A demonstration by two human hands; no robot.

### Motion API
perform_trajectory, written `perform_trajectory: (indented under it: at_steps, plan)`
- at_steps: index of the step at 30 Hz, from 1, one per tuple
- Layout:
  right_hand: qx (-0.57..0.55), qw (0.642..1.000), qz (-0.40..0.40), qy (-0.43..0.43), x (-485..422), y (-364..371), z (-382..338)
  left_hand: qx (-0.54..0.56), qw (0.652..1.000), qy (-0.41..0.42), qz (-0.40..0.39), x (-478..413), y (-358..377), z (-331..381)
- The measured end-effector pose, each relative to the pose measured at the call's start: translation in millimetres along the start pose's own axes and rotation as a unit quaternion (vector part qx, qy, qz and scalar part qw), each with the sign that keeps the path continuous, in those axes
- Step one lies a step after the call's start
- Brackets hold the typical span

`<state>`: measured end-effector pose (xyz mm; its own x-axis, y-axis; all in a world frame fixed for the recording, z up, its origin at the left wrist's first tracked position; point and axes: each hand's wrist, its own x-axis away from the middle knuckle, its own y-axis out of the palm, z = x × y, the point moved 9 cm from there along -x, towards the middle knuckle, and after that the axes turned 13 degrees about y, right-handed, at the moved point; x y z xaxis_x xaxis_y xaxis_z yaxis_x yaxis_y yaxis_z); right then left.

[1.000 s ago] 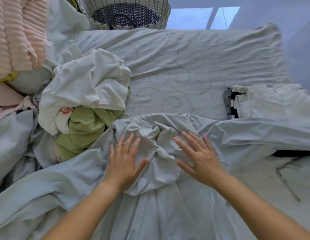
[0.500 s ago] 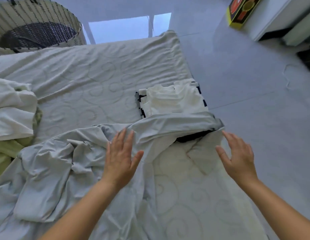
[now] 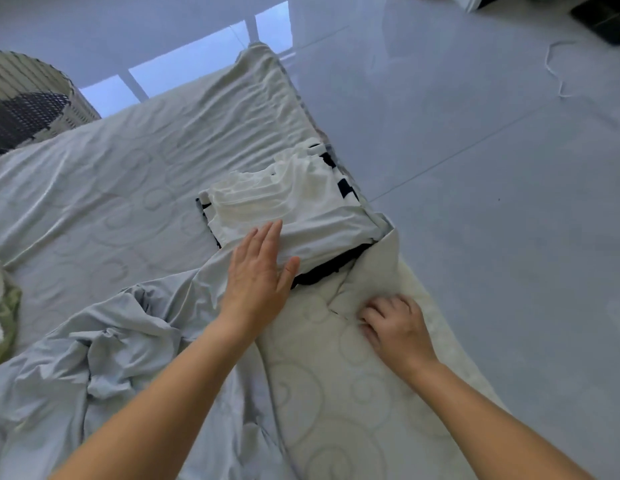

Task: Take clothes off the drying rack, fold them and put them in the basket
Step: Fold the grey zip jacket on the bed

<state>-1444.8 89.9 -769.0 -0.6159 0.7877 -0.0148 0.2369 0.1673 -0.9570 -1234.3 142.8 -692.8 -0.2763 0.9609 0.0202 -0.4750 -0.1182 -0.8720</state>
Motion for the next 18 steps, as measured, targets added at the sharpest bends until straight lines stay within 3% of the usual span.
perform_trajectory:
  at_steps: [3,7,10,15,18]
  plan:
    - [-0.134,0.986,0.070,0.068,-30.1,-42.5,19.8,0.001,1.000,-0.017,0.011,-14.4,-3.3,-3.1]
    - [-0.351,0.898,0.155,0.212,-78.2,-129.7,71.5,-0.026,0.998,-0.048,-0.026,-36.7,-2.7,-12.0]
    - [-0.387,0.867,0.199,0.244,-117.8,-186.3,99.5,-0.055,0.996,-0.075,-0.016,-48.9,-14.2,-16.3]
    - [-0.394,0.858,0.223,0.243,-165.3,-246.2,115.2,-0.042,0.978,-0.202,0.032,-50.1,-44.1,-41.2]
    - [-0.411,0.851,0.220,0.241,-188.1,-271.8,111.7,-0.021,0.975,-0.218,0.032,-63.9,-59.6,-44.4]
